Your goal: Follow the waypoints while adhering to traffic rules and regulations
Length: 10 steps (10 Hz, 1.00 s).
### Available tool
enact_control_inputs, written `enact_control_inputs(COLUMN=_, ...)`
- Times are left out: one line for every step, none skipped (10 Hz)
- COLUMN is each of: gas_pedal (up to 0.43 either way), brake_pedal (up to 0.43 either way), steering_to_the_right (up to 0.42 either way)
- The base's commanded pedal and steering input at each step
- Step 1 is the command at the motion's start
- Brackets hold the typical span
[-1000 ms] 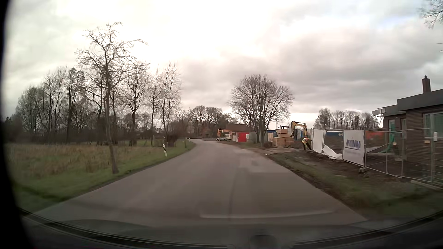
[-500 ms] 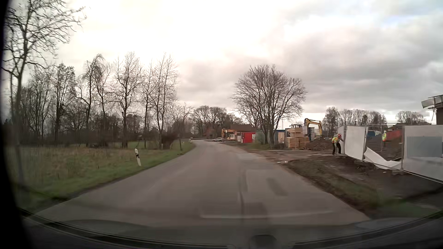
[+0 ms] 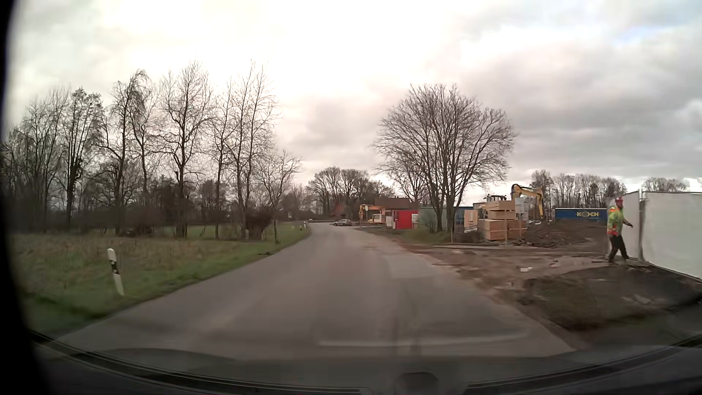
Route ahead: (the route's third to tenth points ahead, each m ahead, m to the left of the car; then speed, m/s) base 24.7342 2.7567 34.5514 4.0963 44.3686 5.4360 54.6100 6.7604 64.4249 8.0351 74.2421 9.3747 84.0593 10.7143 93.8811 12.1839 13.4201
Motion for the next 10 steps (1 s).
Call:
enact_control_inputs(gas_pedal=0.177, brake_pedal=0.0, steering_to_the_right=-0.015)
enact_control_inputs(gas_pedal=0.177, brake_pedal=0.0, steering_to_the_right=-0.015)
enact_control_inputs(gas_pedal=0.177, brake_pedal=0.0, steering_to_the_right=-0.015)
enact_control_inputs(gas_pedal=0.138, brake_pedal=0.0, steering_to_the_right=-0.015)
enact_control_inputs(gas_pedal=0.138, brake_pedal=0.0, steering_to_the_right=-0.015)
enact_control_inputs(gas_pedal=0.15, brake_pedal=0.0, steering_to_the_right=-0.015)
enact_control_inputs(gas_pedal=0.15, brake_pedal=0.0, steering_to_the_right=-0.014)
enact_control_inputs(gas_pedal=0.15, brake_pedal=0.0, steering_to_the_right=-0.012)
enact_control_inputs(gas_pedal=0.15, brake_pedal=0.0, steering_to_the_right=-0.009)
enact_control_inputs(gas_pedal=0.157, brake_pedal=0.0, steering_to_the_right=-0.009)
